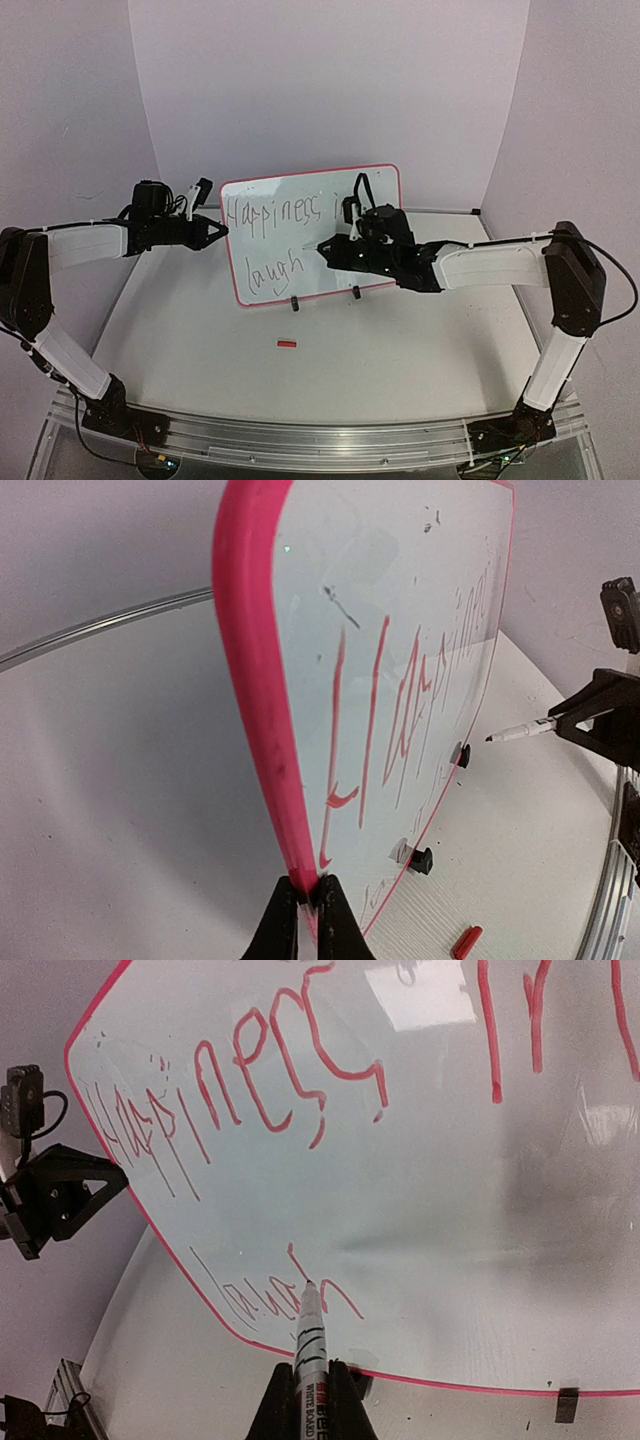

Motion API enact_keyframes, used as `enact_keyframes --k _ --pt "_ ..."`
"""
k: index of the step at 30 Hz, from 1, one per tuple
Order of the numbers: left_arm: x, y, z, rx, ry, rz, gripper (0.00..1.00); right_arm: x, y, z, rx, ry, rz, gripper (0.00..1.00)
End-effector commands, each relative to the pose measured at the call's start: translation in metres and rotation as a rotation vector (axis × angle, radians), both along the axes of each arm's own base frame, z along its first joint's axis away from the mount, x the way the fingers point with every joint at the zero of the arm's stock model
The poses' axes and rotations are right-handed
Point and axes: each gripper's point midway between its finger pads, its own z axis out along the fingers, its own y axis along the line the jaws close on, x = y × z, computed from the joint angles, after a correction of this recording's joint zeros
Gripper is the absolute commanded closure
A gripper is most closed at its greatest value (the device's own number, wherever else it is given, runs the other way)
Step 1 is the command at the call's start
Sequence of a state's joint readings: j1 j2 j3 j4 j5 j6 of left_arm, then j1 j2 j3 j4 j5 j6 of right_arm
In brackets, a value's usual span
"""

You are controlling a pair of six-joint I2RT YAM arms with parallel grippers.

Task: Write a sentence on the whiteboard

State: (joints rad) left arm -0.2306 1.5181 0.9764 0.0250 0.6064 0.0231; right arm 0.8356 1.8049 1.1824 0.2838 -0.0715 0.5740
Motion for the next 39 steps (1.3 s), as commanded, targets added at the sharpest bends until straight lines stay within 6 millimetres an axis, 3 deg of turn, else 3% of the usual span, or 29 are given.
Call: enact_keyframes --k 1,8,17,29,39 --pt "0.007 0.003 0.013 0.041 -0.066 0.009 1.0 0.006 0.001 0.014 0.019 -0.036 -0.003 1.0" --pt "0.007 0.003 0.014 0.041 -0.068 0.01 1.0 0.01 0.012 0.003 0.017 -0.014 0.017 1.0" --pt "0.007 0.004 0.013 0.042 -0.066 0.011 1.0 0.017 0.008 -0.009 -0.004 0.001 -0.008 1.0" --pt "0.007 0.004 0.013 0.042 -0.066 0.011 1.0 0.025 -0.003 -0.022 -0.029 0.024 -0.049 1.0" --pt "0.007 0.003 0.013 0.042 -0.068 0.01 1.0 0.023 -0.024 -0.013 -0.05 0.002 -0.103 1.0"
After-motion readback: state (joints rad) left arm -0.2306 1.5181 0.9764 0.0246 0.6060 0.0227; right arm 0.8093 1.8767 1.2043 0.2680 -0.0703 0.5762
